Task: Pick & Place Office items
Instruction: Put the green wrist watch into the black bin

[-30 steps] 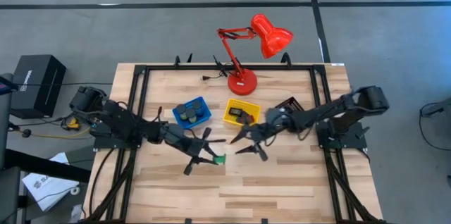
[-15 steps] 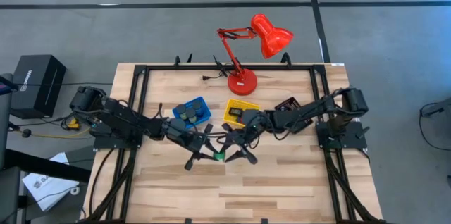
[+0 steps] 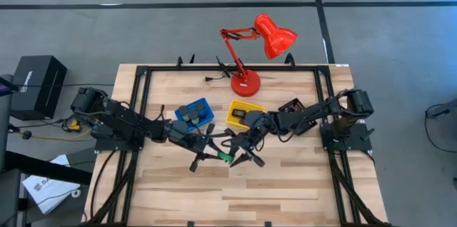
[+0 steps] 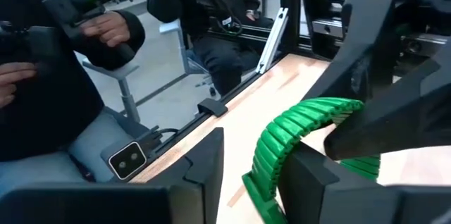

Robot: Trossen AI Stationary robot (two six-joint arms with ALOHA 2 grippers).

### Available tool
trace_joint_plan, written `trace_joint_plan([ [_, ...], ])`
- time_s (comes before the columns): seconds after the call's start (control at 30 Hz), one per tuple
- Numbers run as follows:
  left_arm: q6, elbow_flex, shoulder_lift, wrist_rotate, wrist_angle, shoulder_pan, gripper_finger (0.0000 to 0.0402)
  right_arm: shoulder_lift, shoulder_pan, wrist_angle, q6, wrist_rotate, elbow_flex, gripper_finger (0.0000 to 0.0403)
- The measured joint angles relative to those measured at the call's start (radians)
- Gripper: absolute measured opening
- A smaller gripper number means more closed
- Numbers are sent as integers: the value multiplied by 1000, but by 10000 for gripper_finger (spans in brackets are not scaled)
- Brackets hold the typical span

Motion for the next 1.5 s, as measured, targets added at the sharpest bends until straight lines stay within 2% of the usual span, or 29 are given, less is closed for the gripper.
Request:
trace_joint_plan([
  [0.2, -2, 0, 0, -6, 1, -8, 70, 0, 1, -1, 34, 44, 0, 86],
  [0.53, -2, 0, 0, -11, 3, -7, 95, 0, -21, -1, 98, 48, 0, 41],
  [0.7, -79, 0, 0, -92, 2, -6, 114, 0, -23, -1, 98, 48, -1, 9],
  [0.8, -99, -1, 0, -142, 0, -7, 131, 0, -23, -1, 98, 48, -1, 11],
  [0.93, -100, -1, 0, -155, 3, -7, 157, 0, -23, -1, 104, 52, -1, 21],
  [1.17, -100, -1, 0, -183, 1, -6, 198, -4, -32, -46, 149, 97, -1, 9],
  [1.3, -100, -1, 0, -247, 6, -6, 212, -33, -47, -88, 145, 97, -2, 18],
  [1.5, -99, 0, 0, -331, 3, -6, 219, -75, -67, -138, 134, 106, -3, 6],
])
